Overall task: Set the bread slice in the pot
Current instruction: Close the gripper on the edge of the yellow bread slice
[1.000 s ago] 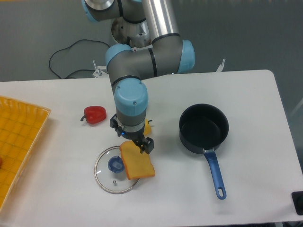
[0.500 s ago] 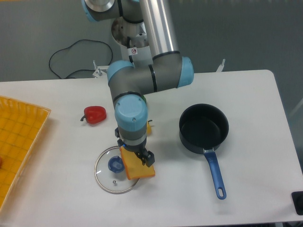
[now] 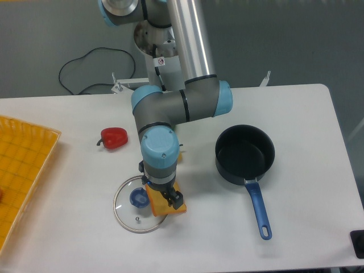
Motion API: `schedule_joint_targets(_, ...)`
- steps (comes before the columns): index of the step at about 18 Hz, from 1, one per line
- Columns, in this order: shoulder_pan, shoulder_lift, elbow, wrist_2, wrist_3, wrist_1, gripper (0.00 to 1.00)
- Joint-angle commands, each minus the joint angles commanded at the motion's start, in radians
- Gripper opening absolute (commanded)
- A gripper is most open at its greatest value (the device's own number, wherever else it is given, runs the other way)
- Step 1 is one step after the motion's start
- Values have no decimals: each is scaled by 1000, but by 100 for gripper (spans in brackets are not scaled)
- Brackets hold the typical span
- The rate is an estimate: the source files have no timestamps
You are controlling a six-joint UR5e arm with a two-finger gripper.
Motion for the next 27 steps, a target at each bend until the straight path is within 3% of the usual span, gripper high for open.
schedule_joint_targets(7,-3,-12,-5,3,5,-3,100)
schedule_joint_targets(11,-5,-14,-6,3,3,-3,92)
schedule_joint_targets(16,-3,-14,0,6,5,-8,54)
schedule_joint_targets(17,-3,-14,0,6,5,-8,41)
schedule_joint_targets(19,-3,-15,5,8,3,-11,26)
schedule_joint_targets(21,-3,-15,5,9,3,-12,4)
schedule_joint_targets(22,-3,-15,5,9,5,-12,0)
schedule_joint_targets(26,0,-11,8,9,6,-26,0)
schedule_joint_targets(27,5,-9,15,3,8,-28,22)
